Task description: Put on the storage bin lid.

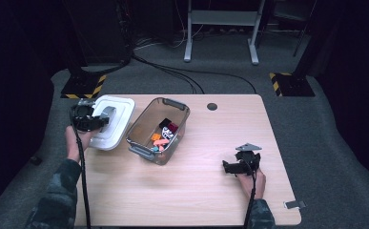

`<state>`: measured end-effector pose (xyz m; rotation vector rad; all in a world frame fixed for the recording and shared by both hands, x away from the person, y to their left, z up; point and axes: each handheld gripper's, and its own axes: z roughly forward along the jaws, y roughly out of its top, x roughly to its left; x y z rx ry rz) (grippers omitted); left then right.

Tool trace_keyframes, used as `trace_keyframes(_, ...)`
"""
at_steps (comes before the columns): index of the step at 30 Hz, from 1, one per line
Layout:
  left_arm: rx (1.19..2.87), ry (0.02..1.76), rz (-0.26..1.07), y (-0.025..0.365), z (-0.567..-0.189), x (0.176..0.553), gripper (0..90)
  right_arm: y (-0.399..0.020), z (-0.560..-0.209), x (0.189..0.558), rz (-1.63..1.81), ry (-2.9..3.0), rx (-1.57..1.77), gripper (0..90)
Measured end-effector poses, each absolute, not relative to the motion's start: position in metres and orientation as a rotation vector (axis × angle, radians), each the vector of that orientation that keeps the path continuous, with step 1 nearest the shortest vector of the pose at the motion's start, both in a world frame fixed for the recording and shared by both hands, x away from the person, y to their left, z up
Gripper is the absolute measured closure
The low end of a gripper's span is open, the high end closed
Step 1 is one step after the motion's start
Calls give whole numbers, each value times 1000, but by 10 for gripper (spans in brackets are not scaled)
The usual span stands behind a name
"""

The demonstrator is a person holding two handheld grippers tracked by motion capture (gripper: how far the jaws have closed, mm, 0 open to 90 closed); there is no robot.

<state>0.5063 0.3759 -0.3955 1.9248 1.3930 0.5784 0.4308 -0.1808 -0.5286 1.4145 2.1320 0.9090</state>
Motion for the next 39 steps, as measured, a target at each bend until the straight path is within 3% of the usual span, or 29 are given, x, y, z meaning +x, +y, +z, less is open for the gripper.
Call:
trace_keyframes(23, 1890, 1300, 506, 345, -348, 505, 674, -181, -529, 431, 909, 2130, 1416, 7)
trace_keyframes(39, 1942, 1201, 445, 286, -337, 510, 673, -181, -529, 431, 909, 2129, 1416, 7)
